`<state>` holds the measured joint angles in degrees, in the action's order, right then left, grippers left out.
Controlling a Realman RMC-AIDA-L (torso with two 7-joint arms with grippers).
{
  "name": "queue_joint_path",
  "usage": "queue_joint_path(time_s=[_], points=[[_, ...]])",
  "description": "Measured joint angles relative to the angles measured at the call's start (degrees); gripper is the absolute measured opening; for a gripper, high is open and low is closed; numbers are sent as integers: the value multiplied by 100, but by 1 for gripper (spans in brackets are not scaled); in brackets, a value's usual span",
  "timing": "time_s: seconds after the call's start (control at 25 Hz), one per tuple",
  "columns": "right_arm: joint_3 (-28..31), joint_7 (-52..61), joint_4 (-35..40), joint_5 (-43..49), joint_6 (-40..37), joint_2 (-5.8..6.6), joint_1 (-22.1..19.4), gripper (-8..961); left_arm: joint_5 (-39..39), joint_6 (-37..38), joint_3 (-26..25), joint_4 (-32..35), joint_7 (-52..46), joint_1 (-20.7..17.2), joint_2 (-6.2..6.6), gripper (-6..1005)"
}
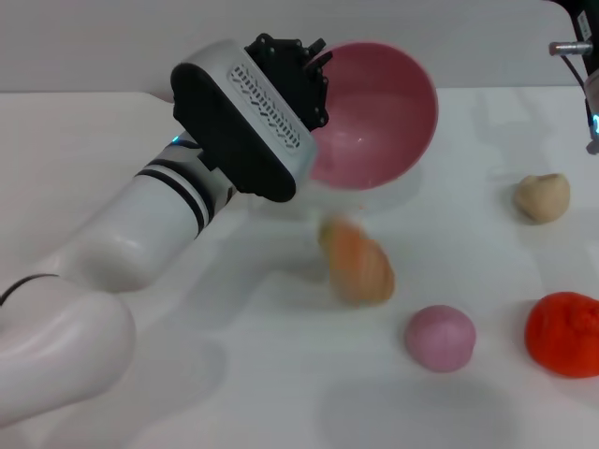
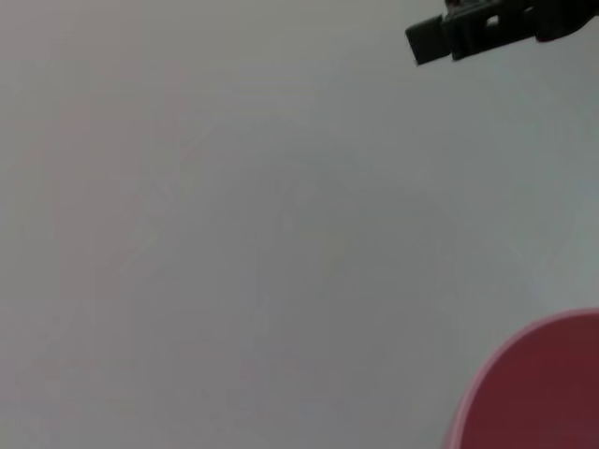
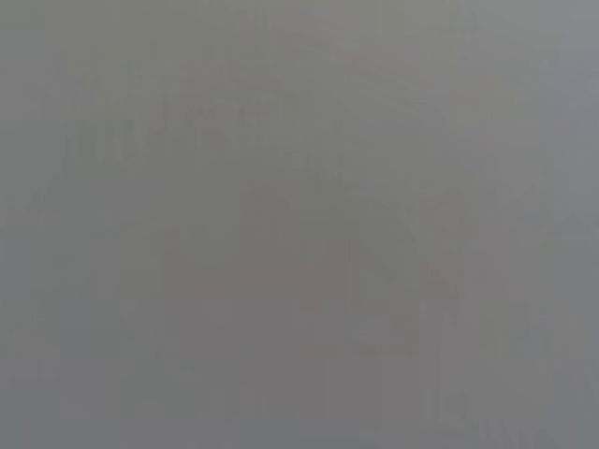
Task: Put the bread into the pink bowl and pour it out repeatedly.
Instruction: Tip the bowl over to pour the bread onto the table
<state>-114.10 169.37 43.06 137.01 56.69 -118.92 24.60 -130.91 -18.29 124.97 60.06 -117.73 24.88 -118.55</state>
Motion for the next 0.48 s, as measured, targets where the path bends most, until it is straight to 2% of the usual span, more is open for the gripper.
queue_joint_path(time_s=[0.48], points=[[-15,0,-60,1,-86,9,42,609,222,-53,-92,-87,-382,244,-17,46]])
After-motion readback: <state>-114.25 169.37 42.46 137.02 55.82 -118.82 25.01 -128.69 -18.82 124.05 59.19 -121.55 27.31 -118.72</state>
